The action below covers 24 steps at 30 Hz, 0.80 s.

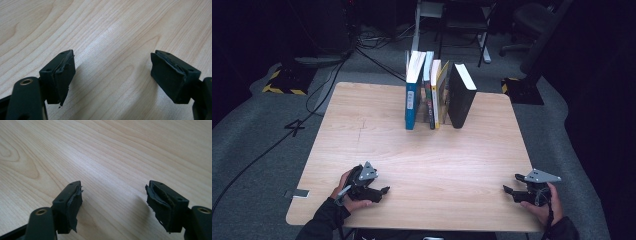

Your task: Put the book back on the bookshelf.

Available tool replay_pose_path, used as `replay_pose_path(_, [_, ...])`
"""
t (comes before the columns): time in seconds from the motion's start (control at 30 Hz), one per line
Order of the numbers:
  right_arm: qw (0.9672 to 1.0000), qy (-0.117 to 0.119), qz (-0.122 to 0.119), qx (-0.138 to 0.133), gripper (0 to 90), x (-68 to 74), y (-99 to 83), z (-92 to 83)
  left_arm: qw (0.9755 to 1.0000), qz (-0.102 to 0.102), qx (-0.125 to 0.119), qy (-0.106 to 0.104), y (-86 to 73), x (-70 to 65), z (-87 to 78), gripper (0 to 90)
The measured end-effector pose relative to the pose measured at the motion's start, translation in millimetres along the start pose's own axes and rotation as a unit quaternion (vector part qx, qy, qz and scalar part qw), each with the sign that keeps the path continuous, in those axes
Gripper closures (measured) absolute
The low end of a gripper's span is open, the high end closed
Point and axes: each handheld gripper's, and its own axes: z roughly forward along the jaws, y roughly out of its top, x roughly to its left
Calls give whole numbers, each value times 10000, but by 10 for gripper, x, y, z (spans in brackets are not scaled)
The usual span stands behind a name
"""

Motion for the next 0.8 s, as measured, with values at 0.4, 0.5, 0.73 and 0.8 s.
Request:
replay_pose_path(0.4, [9998, 51, 204, -66, 254, -27, -38, 5, 10000, 3, 9, -10, 3, 9, 2, 195])
replay_pose_path(0.5, [9998, 48, 201, -65, 253, -26, -38, 5, 10000, 25, 3, -25, 8, 21, 9, 192])
replay_pose_path(0.73, [9998, 39, 199, -66, 252, -25, -38, 5, 10000, 36, 3, -59, 16, 32, 17, 190])
replay_pose_path(0.8, [9998, 41, 203, -65, 251, -25, -38, 5, 10000, 39, 6, -72, 18, 35, 18, 189])
